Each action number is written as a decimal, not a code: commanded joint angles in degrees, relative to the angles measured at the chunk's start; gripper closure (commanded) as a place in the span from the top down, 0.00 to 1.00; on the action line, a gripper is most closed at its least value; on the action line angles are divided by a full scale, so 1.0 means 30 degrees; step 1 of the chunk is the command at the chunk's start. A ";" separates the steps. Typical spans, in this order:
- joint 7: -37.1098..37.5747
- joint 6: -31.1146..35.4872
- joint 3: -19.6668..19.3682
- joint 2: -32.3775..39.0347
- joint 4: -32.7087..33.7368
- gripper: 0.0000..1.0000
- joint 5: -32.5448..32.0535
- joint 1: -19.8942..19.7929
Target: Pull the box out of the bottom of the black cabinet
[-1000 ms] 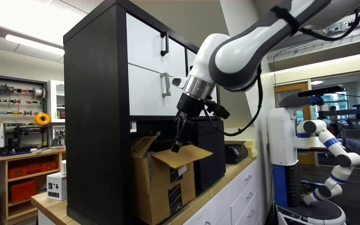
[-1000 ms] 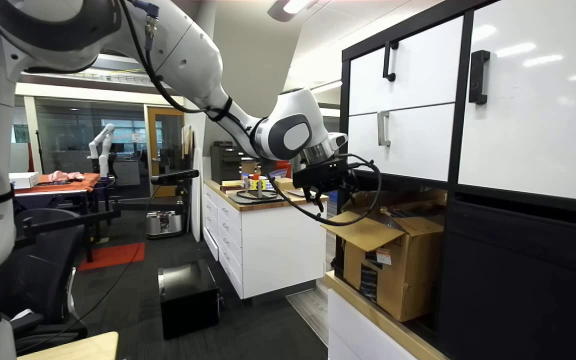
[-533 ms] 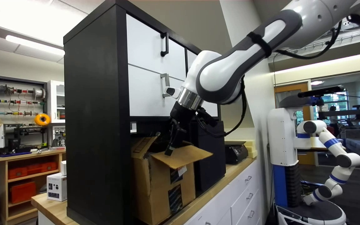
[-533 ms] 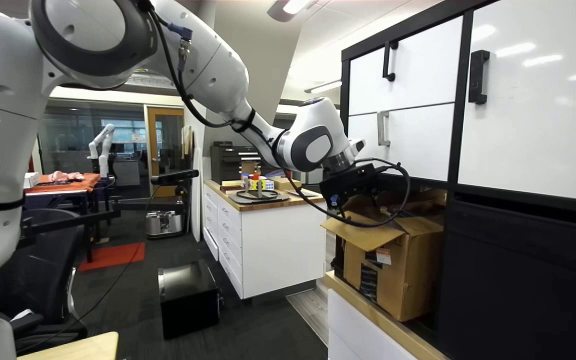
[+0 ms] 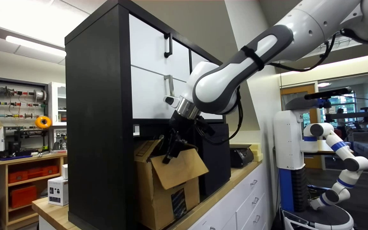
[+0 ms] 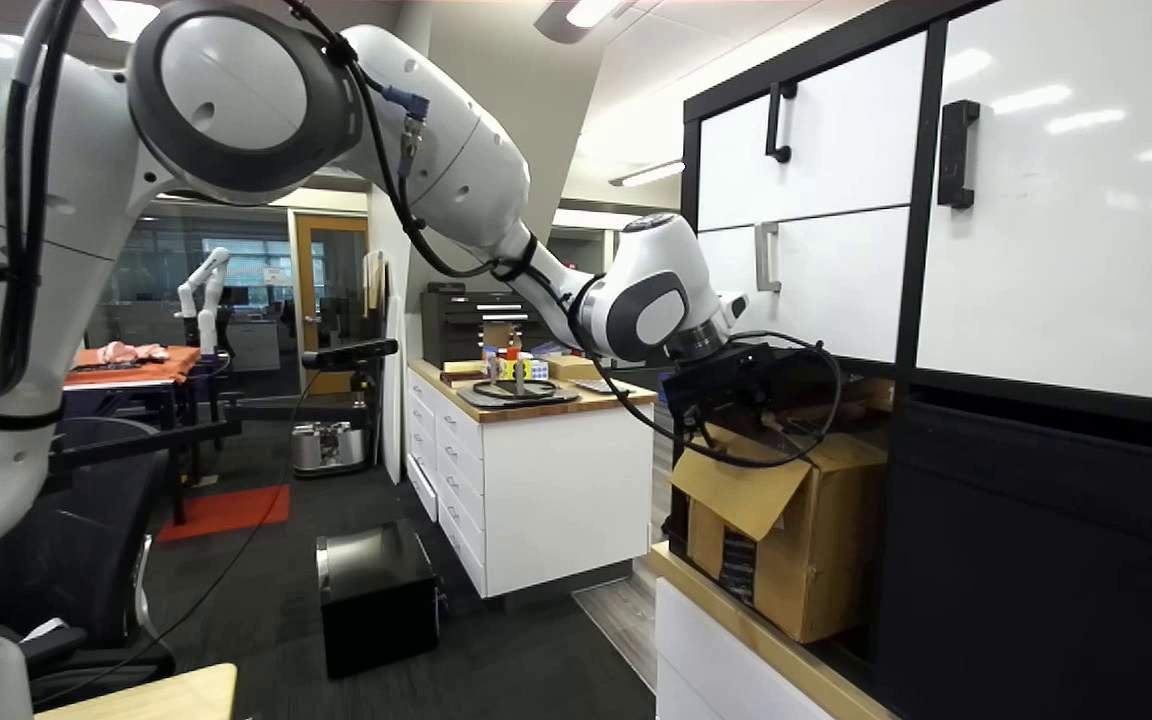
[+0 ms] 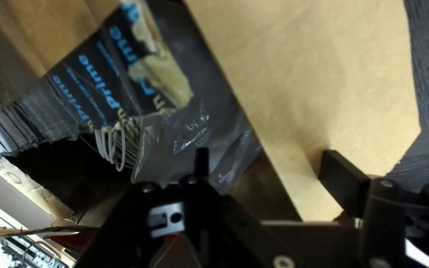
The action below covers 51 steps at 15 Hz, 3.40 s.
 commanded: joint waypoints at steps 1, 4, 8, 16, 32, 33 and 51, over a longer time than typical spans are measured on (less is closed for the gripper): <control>-0.0703 0.0348 0.0941 -0.0106 -0.0148 0.47 0.0399 -0.0959; -0.0726 0.0551 0.1231 -0.0488 -0.0685 0.29 0.0628 -0.1287; -0.0925 0.0889 0.1523 -0.1259 -0.1760 0.03 0.1016 -0.1679; -0.3364 0.2425 0.2452 -0.4033 -0.5895 0.05 0.3973 -0.2701; -0.9367 0.3815 0.3056 -0.9835 -1.2885 0.05 1.1945 -0.2529; -0.9634 0.3718 0.2966 -1.0186 -1.3253 0.05 1.2354 -0.2477; -0.7348 0.3537 0.3346 -1.3394 -1.6096 0.77 1.2541 -0.2837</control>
